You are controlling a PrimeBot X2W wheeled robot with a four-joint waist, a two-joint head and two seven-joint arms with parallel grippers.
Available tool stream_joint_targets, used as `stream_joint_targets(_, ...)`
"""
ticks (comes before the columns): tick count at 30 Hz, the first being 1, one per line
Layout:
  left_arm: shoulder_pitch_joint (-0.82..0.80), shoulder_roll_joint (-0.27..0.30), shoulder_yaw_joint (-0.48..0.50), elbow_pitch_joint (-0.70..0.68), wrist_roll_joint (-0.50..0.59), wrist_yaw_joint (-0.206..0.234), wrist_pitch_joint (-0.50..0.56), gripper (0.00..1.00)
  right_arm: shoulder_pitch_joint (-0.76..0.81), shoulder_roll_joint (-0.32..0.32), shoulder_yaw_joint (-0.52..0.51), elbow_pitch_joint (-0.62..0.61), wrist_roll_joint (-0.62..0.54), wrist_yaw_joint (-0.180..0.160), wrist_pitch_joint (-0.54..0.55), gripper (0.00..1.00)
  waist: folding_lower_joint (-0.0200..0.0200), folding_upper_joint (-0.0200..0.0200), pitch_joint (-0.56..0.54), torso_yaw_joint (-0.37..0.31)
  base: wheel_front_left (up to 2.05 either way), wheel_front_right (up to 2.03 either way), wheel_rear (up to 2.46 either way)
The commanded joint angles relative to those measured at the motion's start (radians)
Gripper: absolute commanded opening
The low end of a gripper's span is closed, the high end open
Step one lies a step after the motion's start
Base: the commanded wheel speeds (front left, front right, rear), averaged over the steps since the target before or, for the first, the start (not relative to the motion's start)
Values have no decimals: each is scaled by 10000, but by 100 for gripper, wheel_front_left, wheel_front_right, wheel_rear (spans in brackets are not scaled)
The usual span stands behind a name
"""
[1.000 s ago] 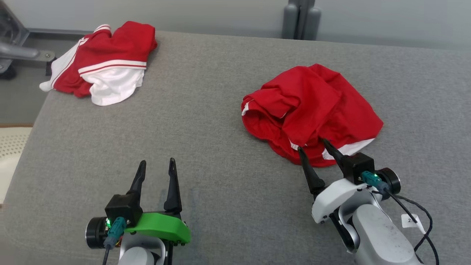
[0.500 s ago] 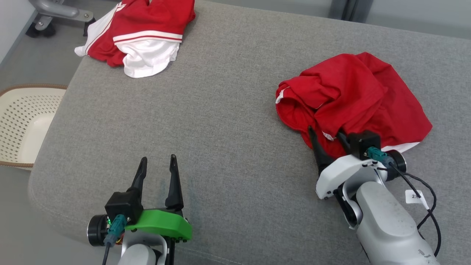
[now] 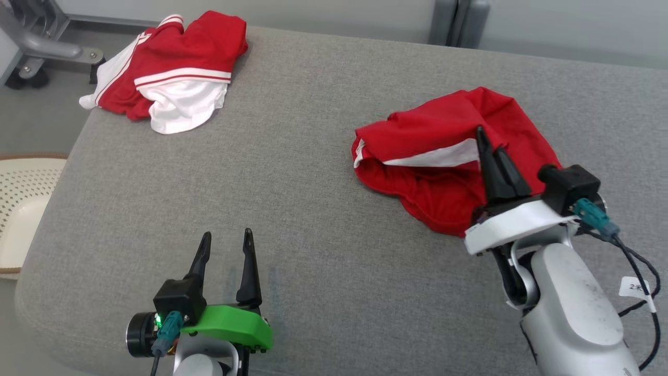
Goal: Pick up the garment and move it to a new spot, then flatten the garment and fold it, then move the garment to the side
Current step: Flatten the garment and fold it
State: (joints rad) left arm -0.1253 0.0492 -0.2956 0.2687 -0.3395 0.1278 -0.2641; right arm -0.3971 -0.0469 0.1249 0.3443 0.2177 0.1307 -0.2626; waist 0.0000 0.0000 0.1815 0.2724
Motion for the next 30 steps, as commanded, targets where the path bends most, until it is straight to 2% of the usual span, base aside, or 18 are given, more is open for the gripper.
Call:
stream_joint_targets(1,155,23,-13,46,125,-24,-5,100,158,-59,-336,-141,-124,1,-32,0,0,0,-292,-287,0,0,0)
stream_joint_targets(5,245,23,-44,82,102,-39,-5,100,294,-51,-1673,-529,-545,3,168,0,0,0,-481,-415,0,0,0)
stream_joint_targets(10,396,23,-41,123,115,-61,-5,100,871,-49,-3256,-1320,-1007,3,952,0,0,0,-664,-497,0,0,0)
stream_joint_targets(17,432,23,-54,129,172,-112,-5,100,2091,-48,-5008,-1892,-911,3,1643,0,0,0,-713,-554,0,0,0)
stream_joint_targets(21,342,23,-54,92,186,-134,-5,100,2224,-49,-5345,-1314,-1132,3,1700,0,0,0,-570,-620,0,0,0)
stream_joint_targets(25,161,23,-66,114,193,-167,-4,100,1829,-65,-5412,-110,-1463,3,1660,0,0,0,-429,-673,0,0,0)
stream_joint_targets(28,73,23,-58,135,200,-183,-4,100,1463,-314,-5397,813,-1805,3,1371,0,0,0,-335,-686,0,0,0)
stream_joint_targets(29,67,23,-44,137,205,-187,-5,100,1373,-342,-5373,1050,-1864,1,1270,28,0,0,-318,-698,0,0,0)
stream_joint_targets(30,60,23,-21,140,225,-184,-4,100,1269,-388,-5336,1322,-1897,1,1132,66,0,0,-305,-720,0,0,0)
